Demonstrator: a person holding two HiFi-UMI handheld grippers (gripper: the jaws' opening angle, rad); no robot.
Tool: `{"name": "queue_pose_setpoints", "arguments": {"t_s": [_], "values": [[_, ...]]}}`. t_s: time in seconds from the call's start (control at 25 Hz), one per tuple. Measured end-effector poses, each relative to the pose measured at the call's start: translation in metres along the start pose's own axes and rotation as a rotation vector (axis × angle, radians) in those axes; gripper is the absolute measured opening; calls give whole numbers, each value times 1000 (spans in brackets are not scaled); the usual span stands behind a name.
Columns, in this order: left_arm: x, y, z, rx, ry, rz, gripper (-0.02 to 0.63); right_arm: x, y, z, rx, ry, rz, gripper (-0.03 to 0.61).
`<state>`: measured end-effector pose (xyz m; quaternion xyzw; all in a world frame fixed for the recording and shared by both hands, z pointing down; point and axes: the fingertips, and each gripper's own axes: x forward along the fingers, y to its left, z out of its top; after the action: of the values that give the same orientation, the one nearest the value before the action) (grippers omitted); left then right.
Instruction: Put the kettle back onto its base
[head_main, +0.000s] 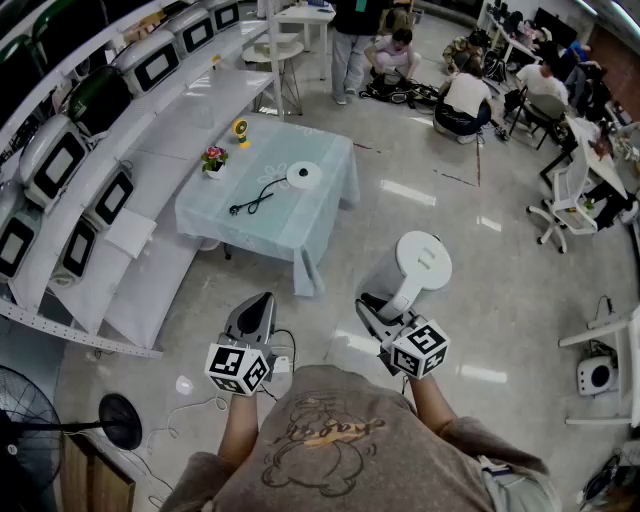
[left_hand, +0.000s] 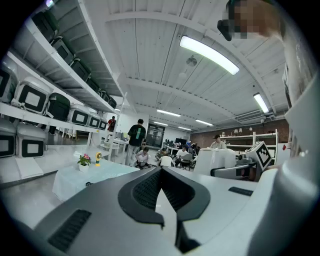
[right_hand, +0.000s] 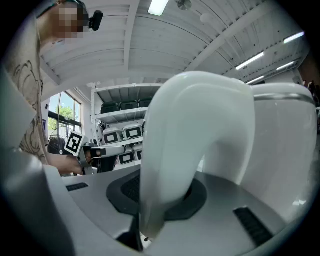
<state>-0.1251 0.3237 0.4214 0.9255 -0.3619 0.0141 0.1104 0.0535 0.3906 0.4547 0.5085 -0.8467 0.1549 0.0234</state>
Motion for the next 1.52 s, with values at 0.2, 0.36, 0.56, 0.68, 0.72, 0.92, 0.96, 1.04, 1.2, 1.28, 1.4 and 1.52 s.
{"name": "queue_pose_setpoints", "arguments": {"t_s": [0.2, 0.36, 0.56, 0.68, 0.72, 0.92, 0.96, 1.04, 1.2, 1.28, 1.4, 1.52], "values": [[0, 6, 1, -8, -3, 1, 21, 7, 2, 1, 1, -2, 2, 63], [-1, 11, 1, -7, -1, -8, 21, 13, 4, 3, 13, -16, 6, 66], [-3, 28, 4, -10, 4, -28, 21, 29, 11, 3, 16, -10, -4, 66], [-1, 39, 2, -7, 7, -44, 21, 38, 14, 0, 18, -6, -12, 66], [0, 43, 1, -7, 8, -50, 21, 41, 15, -1, 18, -5, -15, 66], [6, 57, 2, -4, 9, -69, 21, 54, 14, -5, 22, 8, -36, 66], [8, 60, 2, -3, 11, -73, 21, 58, 13, -5, 24, 9, -38, 66], [14, 67, 2, -1, 16, -79, 21, 66, 10, -4, 26, 10, -42, 66], [33, 77, 2, -2, 14, -88, 21, 81, -2, -1, 19, 12, -39, 67], [46, 83, 3, 4, 11, -93, 21, 91, -13, 1, 16, 11, -35, 66], [69, 95, 6, 11, 12, -100, 21, 111, -31, 5, 20, 12, -37, 67], [94, 110, 11, 12, 18, -97, 21, 135, -51, 12, 29, 10, -30, 67]]}}
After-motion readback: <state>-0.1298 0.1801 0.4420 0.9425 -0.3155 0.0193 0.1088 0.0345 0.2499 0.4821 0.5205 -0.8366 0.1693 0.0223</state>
